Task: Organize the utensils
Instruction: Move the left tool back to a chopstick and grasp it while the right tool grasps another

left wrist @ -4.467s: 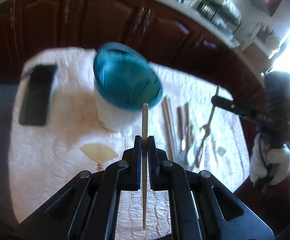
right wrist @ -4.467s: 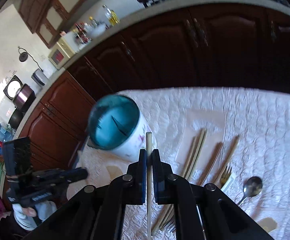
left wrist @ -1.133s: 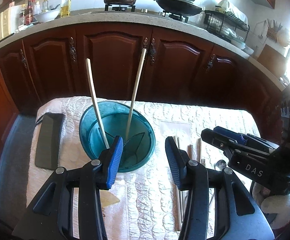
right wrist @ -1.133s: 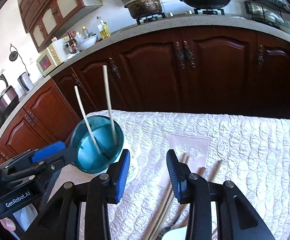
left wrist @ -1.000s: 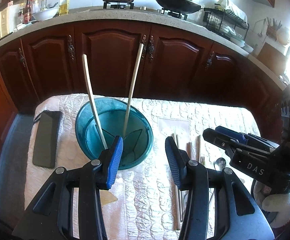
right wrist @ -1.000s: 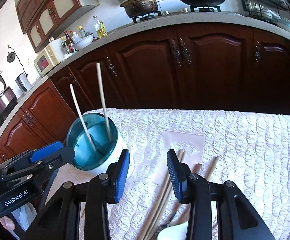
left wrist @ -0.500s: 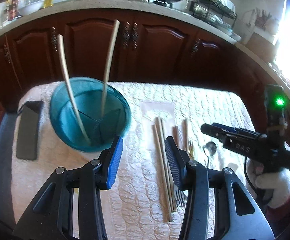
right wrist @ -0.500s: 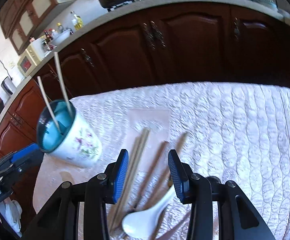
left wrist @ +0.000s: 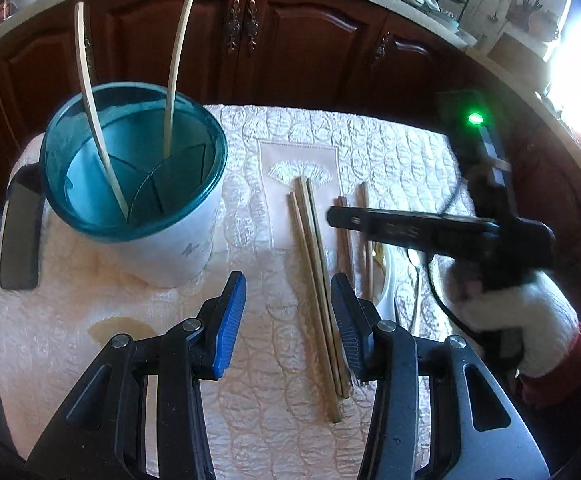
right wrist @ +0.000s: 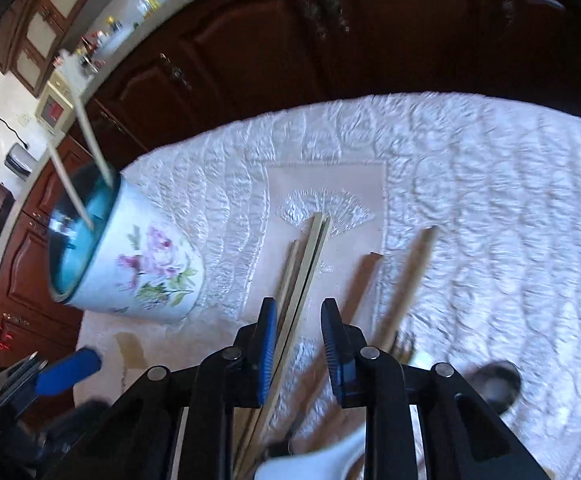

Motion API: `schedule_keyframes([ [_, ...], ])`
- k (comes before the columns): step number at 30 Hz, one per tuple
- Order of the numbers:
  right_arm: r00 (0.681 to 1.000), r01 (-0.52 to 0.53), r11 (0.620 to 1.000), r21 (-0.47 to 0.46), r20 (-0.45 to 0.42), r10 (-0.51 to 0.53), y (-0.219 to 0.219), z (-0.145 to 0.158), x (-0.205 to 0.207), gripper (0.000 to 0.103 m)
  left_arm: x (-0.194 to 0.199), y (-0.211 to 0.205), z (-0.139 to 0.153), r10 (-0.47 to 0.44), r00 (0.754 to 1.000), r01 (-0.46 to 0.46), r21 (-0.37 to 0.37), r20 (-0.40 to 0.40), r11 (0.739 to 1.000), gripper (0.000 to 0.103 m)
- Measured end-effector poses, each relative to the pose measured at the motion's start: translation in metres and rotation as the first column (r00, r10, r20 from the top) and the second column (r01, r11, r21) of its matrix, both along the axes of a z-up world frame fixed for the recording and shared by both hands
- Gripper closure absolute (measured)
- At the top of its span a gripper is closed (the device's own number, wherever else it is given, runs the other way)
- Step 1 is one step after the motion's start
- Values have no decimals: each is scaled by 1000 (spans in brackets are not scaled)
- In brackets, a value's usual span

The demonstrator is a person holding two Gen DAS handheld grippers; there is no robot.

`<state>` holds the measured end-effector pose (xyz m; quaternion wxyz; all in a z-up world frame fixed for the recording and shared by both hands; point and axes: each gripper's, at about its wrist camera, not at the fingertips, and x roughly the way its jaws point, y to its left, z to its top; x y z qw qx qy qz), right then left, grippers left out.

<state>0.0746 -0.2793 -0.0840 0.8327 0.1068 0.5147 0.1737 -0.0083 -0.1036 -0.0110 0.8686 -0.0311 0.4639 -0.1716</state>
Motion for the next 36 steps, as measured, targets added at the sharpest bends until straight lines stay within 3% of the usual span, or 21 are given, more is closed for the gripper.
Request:
schedule_keyframes([
  [6, 999, -4, 995, -96, -38, 1, 18, -18, 18, 81, 1, 4, -8, 9, 1000, -9, 3, -26, 1000, 60],
  [18, 998, -12, 987, -162, -67, 1, 33, -30, 37, 84, 9, 4, -21, 15, 998, -15, 4, -61, 1000, 60],
  [20, 998, -24, 984, -179, -58, 14, 37, -33, 32, 89, 11, 1, -23, 14, 998, -13, 8, -67, 1000, 60],
  [25, 997, -53, 981, -188, -57, 43, 34, -35, 22, 91, 15, -5, -24, 5, 998, -5, 9, -66, 1000, 60],
  [29, 998, -29, 990, -140, -68, 19, 23, -31, 19, 92, 21, -9, -30, 14, 997, -14, 6, -82, 1000, 60],
  [36, 997, -15, 990, -138, -73, 5, 23, -40, 18, 92, 35, -21, -45, 27, 995, -26, 11, -96, 1000, 60],
])
